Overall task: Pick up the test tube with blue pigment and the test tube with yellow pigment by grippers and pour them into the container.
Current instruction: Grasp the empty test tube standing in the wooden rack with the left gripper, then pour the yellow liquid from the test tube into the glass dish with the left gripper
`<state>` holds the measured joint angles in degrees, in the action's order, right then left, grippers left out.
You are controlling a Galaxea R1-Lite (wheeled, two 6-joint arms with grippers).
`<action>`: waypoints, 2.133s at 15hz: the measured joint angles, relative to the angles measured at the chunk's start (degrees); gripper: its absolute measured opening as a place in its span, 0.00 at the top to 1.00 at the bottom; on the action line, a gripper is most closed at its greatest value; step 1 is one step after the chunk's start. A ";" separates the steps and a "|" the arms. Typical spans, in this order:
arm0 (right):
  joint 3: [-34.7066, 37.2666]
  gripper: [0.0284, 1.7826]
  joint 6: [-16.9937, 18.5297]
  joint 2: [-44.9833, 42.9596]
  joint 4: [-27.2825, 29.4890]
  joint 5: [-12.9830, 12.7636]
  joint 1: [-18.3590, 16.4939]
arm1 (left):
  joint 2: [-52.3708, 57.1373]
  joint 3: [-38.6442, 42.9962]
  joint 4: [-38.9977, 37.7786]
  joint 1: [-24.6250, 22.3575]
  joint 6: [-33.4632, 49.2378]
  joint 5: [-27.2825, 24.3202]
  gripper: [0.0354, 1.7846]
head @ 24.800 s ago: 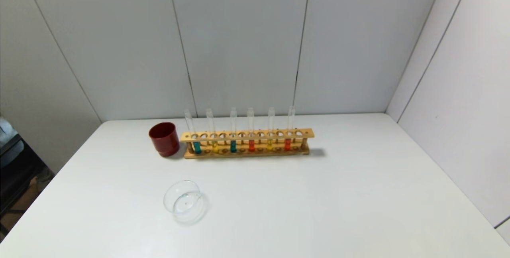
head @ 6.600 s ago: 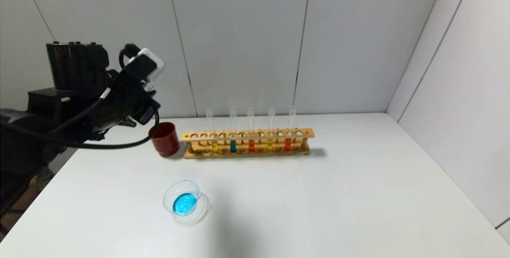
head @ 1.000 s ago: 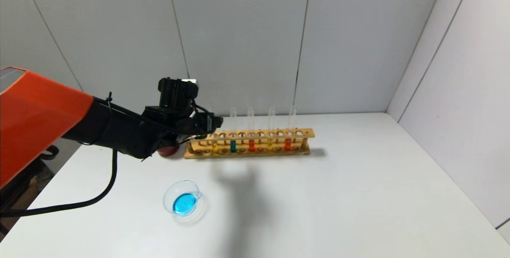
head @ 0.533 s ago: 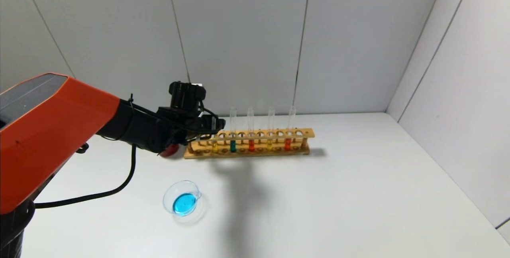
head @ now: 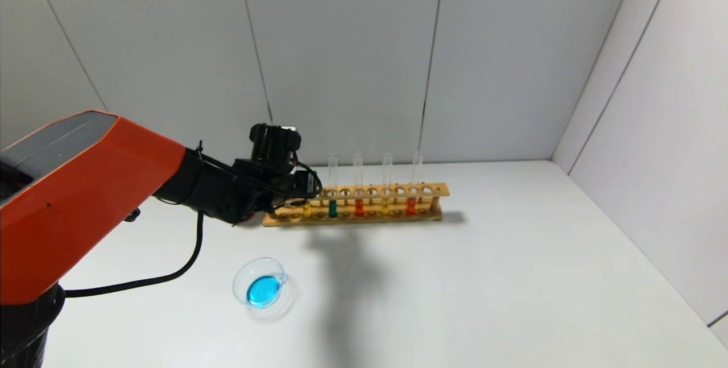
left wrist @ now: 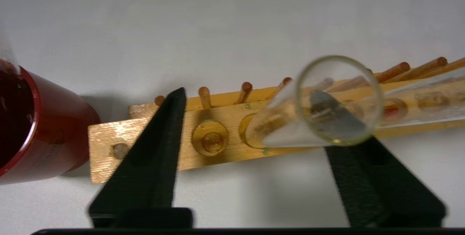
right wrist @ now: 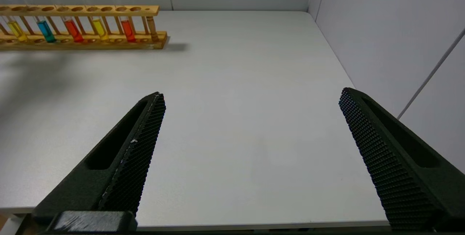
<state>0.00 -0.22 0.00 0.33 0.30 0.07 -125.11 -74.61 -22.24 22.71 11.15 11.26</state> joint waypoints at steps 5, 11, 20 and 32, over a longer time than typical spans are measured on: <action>0.00 0.02 -0.02 0.00 0.00 -0.01 0.00 | 0.00 0.30 0.07 0.60 0.04 0.11 0.84; 0.00 0.02 0.00 0.00 0.00 0.00 0.00 | 1.07 0.11 0.52 0.66 -0.94 0.06 0.85; 0.00 0.02 -0.02 0.00 0.00 0.00 0.02 | 11.61 -0.48 0.11 -0.34 -9.29 0.66 0.85; 0.00 0.02 0.00 0.00 0.00 0.00 0.00 | 34.46 23.72 -4.36 -12.24 -29.70 -20.05 0.85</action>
<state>0.00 -0.22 0.00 0.33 0.30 0.07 -90.65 -50.88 -26.60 10.47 -18.54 -8.79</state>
